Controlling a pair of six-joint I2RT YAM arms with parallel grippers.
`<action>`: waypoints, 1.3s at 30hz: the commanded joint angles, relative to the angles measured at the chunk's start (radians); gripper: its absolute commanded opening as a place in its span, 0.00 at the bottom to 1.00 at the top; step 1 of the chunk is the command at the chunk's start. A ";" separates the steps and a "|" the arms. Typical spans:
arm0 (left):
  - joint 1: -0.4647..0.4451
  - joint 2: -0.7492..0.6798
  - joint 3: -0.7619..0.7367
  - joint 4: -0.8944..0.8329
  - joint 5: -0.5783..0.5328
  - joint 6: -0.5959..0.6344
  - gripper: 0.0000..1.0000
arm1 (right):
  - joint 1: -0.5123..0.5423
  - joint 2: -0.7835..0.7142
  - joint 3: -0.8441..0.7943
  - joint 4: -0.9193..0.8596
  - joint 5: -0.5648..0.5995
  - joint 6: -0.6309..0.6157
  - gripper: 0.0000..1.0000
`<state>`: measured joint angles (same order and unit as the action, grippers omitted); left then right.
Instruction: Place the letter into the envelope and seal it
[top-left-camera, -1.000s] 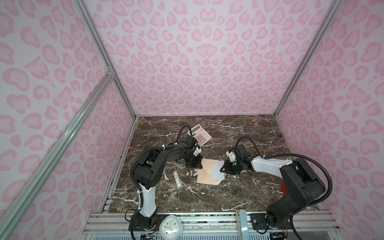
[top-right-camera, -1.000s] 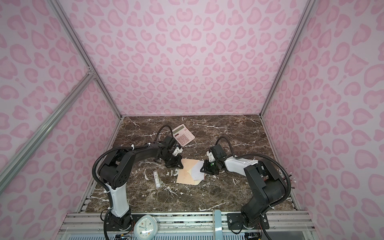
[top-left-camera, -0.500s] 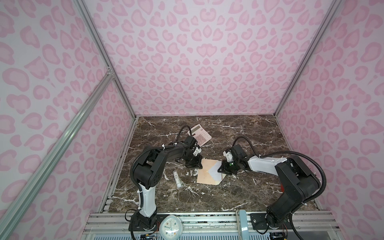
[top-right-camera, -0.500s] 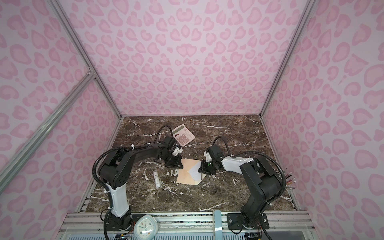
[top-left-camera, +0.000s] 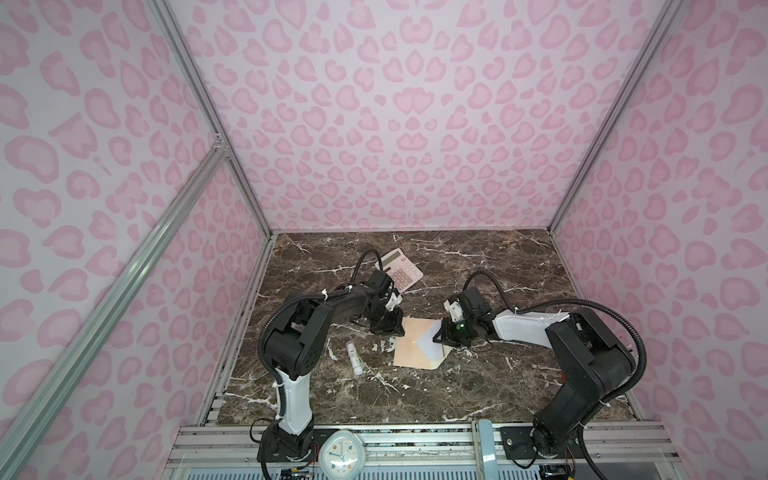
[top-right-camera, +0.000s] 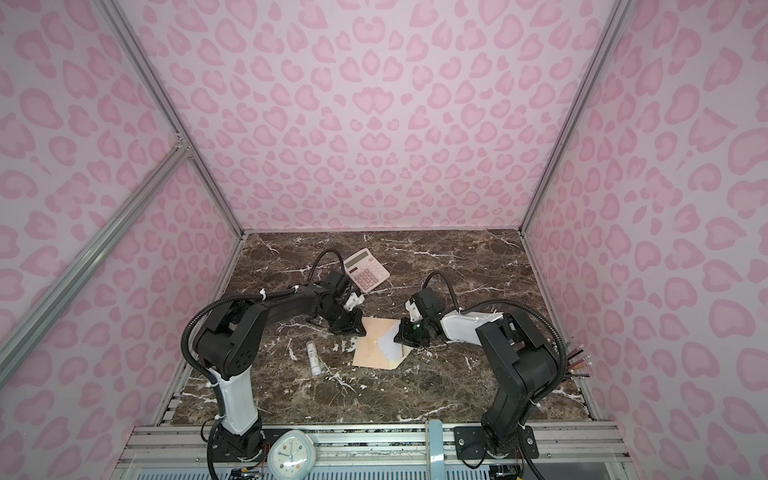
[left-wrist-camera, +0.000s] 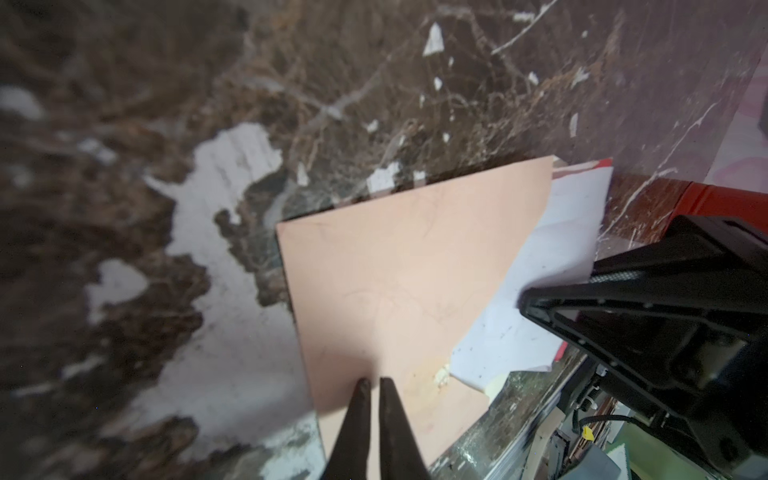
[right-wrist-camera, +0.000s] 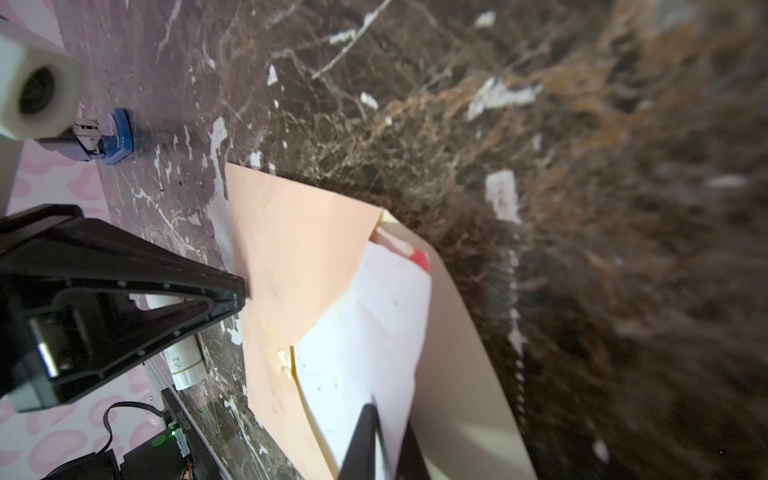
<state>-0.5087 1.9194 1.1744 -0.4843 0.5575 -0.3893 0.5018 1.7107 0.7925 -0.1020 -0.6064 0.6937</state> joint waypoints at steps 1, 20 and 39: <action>0.006 -0.034 0.014 -0.020 0.011 0.007 0.20 | -0.001 -0.001 -0.004 -0.004 0.013 -0.002 0.10; 0.040 -0.079 -0.078 0.026 0.097 -0.040 0.35 | -0.003 -0.002 0.008 -0.030 0.019 -0.006 0.24; 0.041 -0.047 -0.111 0.060 0.143 -0.055 0.34 | -0.007 -0.049 0.000 -0.123 0.039 -0.051 0.31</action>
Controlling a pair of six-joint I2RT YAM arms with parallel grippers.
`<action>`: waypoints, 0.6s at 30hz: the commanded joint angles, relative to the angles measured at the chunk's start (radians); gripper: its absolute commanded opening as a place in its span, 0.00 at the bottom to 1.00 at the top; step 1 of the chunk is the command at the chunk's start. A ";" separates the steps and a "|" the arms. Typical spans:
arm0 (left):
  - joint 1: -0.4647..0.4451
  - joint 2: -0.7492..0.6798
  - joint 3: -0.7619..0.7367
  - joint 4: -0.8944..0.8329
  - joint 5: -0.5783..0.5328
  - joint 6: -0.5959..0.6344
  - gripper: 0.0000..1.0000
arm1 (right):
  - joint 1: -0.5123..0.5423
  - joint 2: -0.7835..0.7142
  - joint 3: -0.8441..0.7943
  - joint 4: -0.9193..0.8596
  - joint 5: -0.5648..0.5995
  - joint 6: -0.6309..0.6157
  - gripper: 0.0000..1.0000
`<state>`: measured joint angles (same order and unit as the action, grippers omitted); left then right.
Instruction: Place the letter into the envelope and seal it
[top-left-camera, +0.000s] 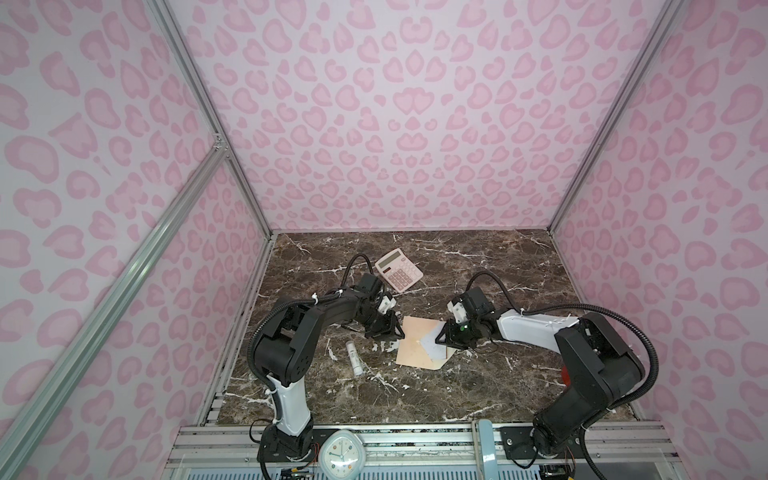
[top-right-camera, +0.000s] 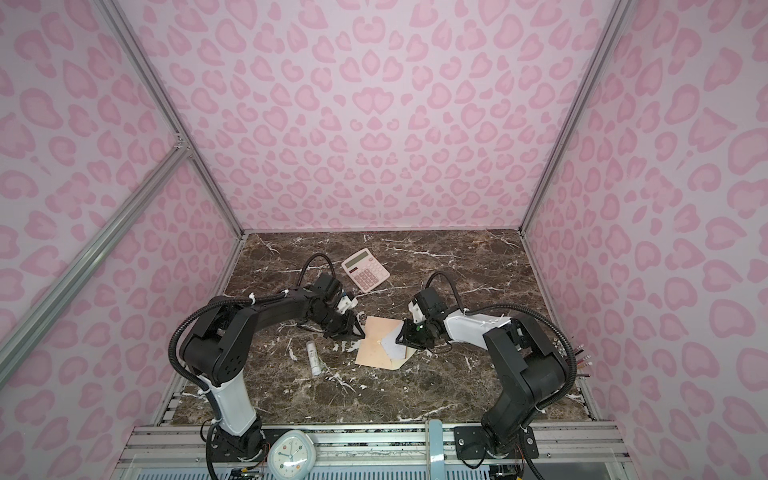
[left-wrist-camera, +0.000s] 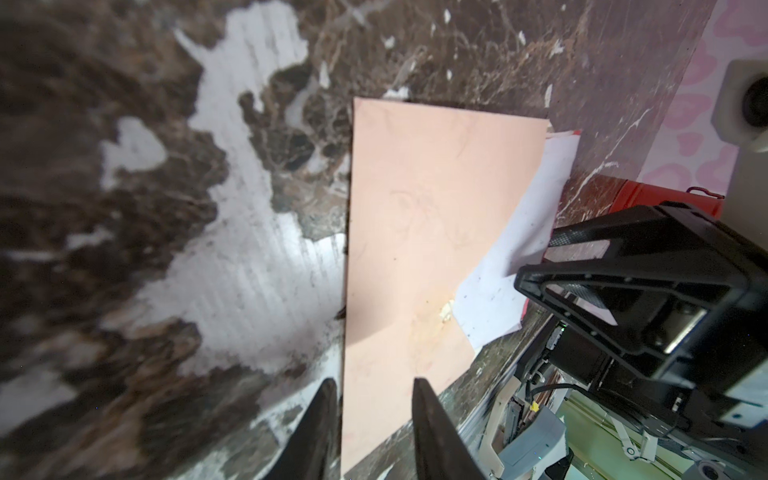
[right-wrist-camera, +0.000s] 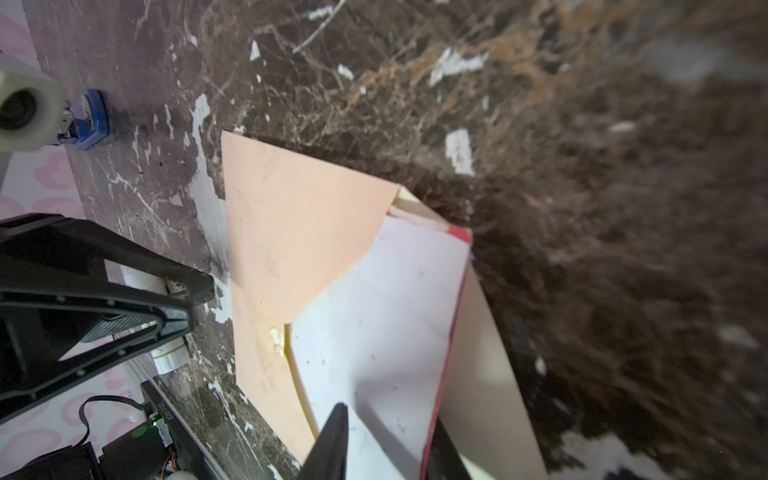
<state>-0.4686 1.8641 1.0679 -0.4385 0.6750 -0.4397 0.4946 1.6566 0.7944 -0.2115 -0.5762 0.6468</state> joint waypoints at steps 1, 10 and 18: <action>0.000 0.010 -0.005 0.019 0.029 -0.007 0.34 | 0.001 0.006 -0.002 -0.012 0.006 -0.003 0.30; -0.001 0.023 -0.033 0.040 0.046 -0.013 0.33 | 0.012 0.033 0.009 0.016 -0.006 0.019 0.17; -0.001 0.022 -0.064 0.072 0.055 -0.030 0.32 | 0.026 0.053 0.013 0.052 -0.013 0.042 0.14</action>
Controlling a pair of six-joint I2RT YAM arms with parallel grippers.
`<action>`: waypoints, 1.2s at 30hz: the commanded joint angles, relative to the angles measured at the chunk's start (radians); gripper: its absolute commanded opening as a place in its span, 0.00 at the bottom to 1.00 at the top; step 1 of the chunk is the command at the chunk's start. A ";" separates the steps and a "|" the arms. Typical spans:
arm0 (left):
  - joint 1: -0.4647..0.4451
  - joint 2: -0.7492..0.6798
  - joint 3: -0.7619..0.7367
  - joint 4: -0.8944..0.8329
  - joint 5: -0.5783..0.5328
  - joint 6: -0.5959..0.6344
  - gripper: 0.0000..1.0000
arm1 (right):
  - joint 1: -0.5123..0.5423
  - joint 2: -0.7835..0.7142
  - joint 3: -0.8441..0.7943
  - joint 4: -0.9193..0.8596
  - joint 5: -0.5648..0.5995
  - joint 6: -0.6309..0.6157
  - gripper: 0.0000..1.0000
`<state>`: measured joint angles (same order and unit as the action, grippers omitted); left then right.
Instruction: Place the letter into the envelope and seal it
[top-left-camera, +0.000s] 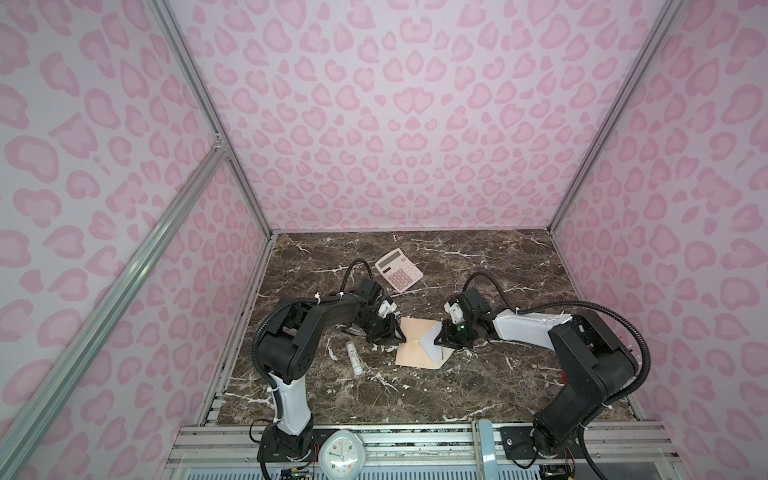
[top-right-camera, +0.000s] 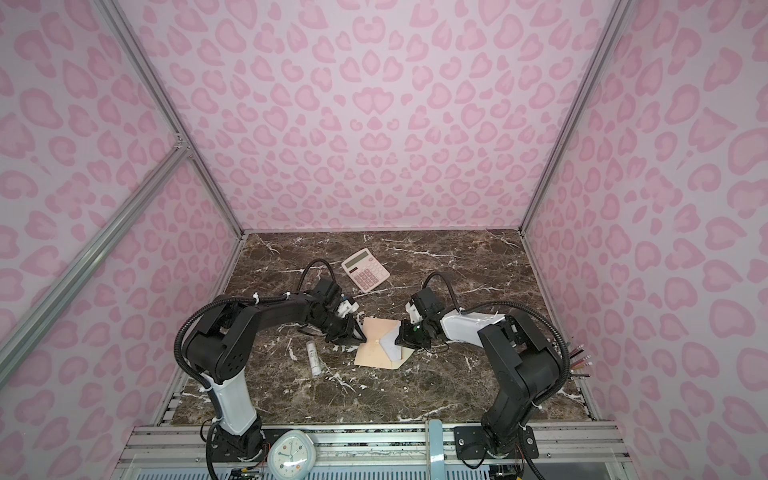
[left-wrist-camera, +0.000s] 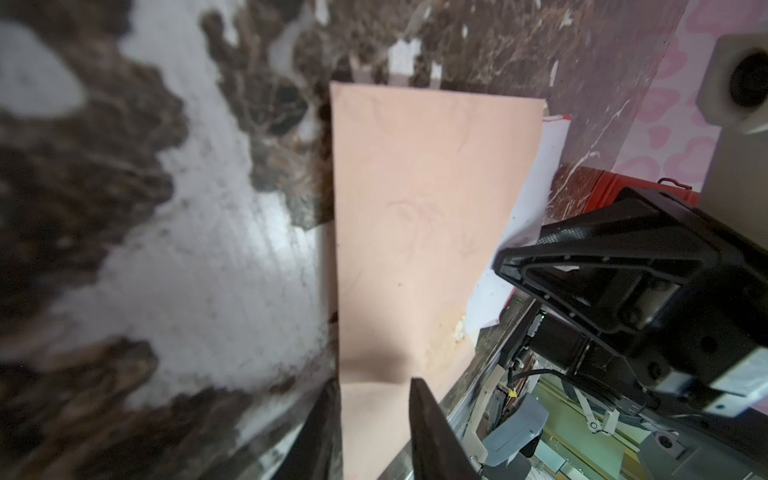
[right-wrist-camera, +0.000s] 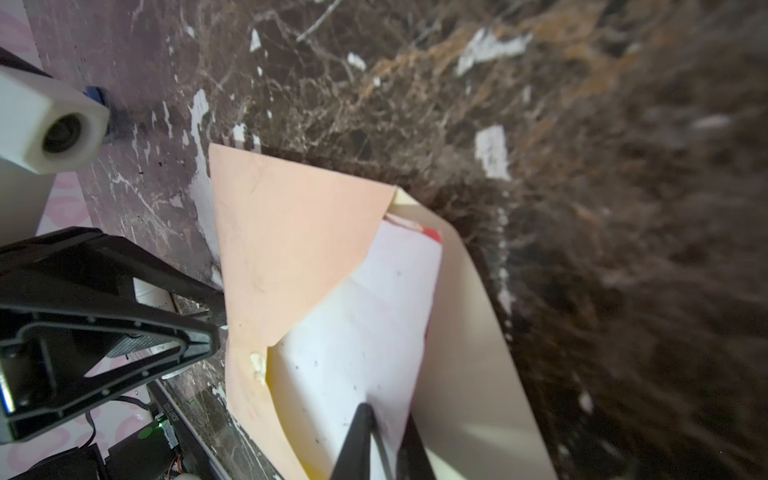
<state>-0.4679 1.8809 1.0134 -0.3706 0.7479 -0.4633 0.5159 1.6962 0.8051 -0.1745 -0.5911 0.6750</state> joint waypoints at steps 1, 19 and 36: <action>-0.002 0.005 -0.010 0.005 -0.018 -0.006 0.32 | 0.007 0.015 0.004 0.018 0.003 0.017 0.14; -0.002 -0.004 0.042 -0.089 -0.098 0.048 0.41 | 0.002 0.003 0.015 -0.023 0.008 0.001 0.14; -0.005 0.035 0.034 -0.031 -0.044 0.020 0.38 | 0.018 0.069 0.070 -0.005 -0.007 0.011 0.14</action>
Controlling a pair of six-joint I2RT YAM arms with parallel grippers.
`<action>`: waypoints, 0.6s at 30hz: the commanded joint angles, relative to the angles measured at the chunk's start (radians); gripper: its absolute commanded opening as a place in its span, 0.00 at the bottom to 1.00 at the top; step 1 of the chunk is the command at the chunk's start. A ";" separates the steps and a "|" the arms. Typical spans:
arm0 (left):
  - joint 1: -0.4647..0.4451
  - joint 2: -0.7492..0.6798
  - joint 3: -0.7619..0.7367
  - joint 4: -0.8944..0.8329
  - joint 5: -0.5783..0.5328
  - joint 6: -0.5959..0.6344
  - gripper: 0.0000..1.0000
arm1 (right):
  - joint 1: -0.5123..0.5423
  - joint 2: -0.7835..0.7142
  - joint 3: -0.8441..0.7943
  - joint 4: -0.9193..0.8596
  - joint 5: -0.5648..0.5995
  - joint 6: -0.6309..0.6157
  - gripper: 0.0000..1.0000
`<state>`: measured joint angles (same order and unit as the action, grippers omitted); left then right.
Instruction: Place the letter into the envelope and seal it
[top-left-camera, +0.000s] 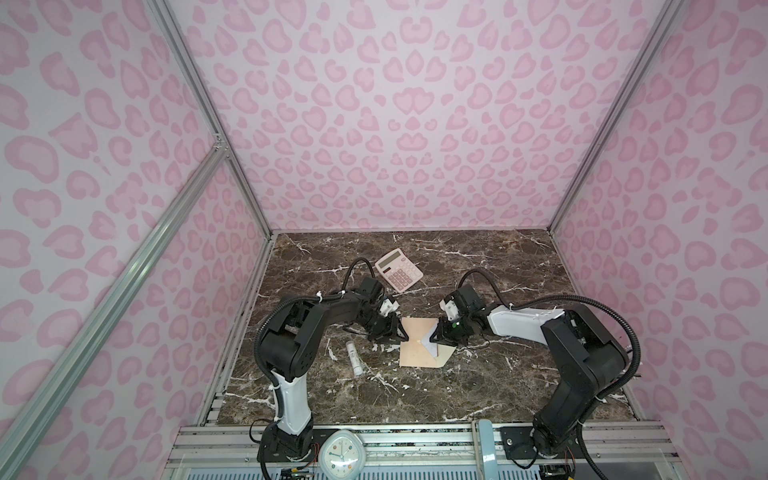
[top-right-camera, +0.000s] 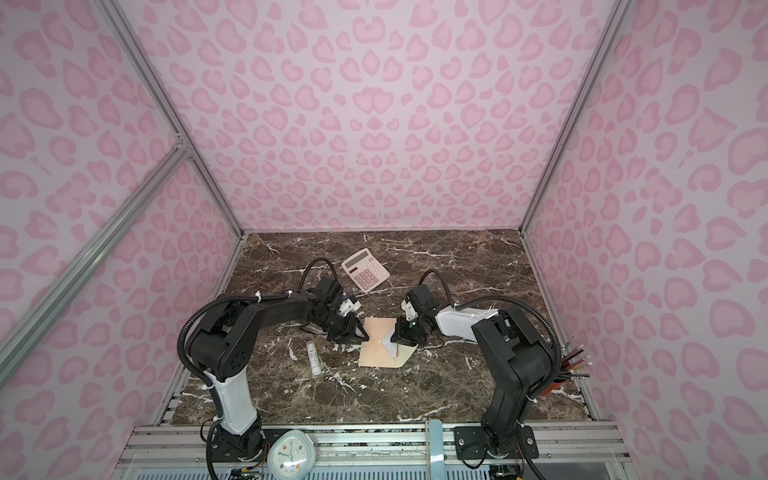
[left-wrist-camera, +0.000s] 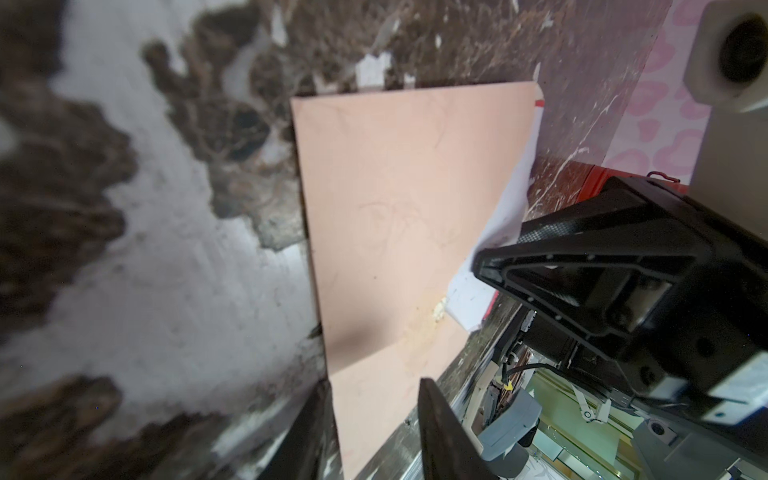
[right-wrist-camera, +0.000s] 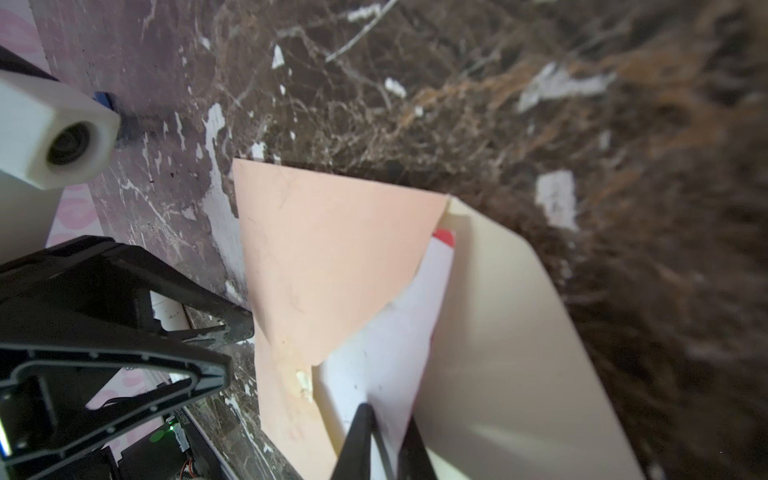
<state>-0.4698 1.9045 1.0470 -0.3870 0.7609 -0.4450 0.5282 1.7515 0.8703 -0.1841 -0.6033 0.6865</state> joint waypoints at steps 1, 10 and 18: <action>-0.003 0.011 0.001 -0.017 -0.057 0.002 0.38 | 0.006 0.016 0.009 0.005 0.005 0.000 0.14; -0.001 0.001 0.011 -0.037 -0.079 0.015 0.38 | 0.004 0.010 0.024 -0.026 0.004 -0.018 0.25; -0.001 0.000 0.033 -0.058 -0.094 0.028 0.38 | -0.034 -0.031 0.039 -0.138 0.021 -0.091 0.45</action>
<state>-0.4725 1.9053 1.0729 -0.4191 0.7246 -0.4370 0.5026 1.7287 0.9009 -0.2565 -0.6018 0.6395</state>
